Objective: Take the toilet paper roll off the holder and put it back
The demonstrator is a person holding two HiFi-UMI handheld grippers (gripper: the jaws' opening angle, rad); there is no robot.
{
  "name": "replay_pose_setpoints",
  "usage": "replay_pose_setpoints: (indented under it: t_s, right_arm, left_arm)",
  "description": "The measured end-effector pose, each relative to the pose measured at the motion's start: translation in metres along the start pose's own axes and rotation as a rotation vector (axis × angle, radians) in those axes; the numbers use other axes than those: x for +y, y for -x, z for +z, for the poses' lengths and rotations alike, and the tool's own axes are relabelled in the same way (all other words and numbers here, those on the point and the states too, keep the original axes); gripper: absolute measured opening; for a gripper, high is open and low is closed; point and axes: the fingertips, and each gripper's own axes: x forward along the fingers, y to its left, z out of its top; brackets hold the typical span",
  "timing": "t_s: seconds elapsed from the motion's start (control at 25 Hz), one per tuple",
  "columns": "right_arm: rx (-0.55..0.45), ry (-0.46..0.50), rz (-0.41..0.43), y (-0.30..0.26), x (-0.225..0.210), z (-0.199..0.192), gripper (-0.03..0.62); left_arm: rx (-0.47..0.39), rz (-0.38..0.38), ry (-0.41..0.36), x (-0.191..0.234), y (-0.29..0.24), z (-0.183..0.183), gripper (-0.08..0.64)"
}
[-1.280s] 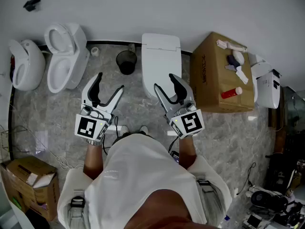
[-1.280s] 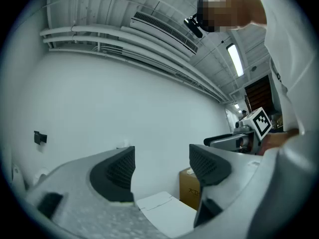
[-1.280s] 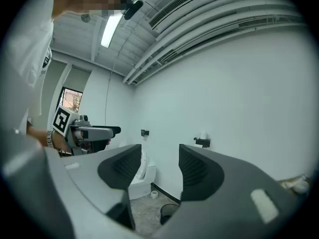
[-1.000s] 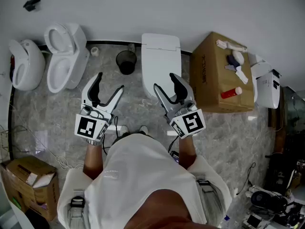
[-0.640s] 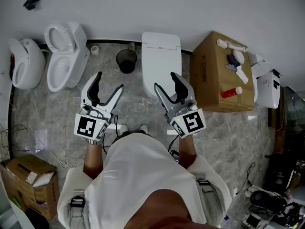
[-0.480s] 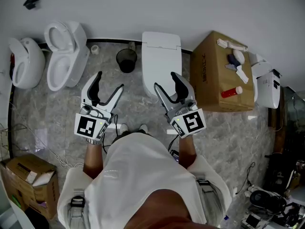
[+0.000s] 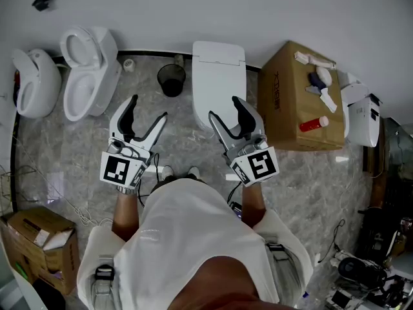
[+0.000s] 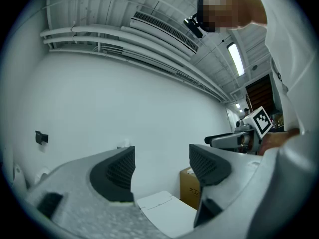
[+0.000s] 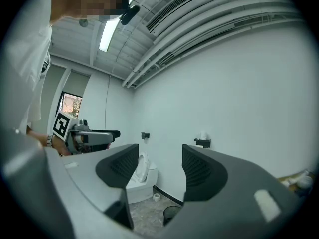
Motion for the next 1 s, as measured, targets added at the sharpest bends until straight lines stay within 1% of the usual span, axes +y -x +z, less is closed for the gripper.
replay_pose_setpoints:
  t_s: [0.36,0.72,0.84,1.0]
  right_arm:
    - [0.015,-0.024,-0.001,0.006,-0.015,-0.009,0.284]
    - [0.005,-0.05,0.021,0.009,-0.052,-0.024,0.287]
    - [0.006,-0.062,0.029,0.0,-0.062,-0.032,0.287]
    - [0.006,-0.072,0.038,-0.029,-0.073,-0.038,0.287]
  left_arm:
    - [0.014,0.016,-0.003,-0.008,-0.008,-0.004,0.331]
    - [0.049,0.05,-0.026,-0.017,-0.035,-0.019,0.331]
    - [0.061,0.065,-0.03,-0.01,-0.044,-0.026,0.331]
    - [0.077,0.083,-0.032,0.018,-0.06,-0.034,0.331]
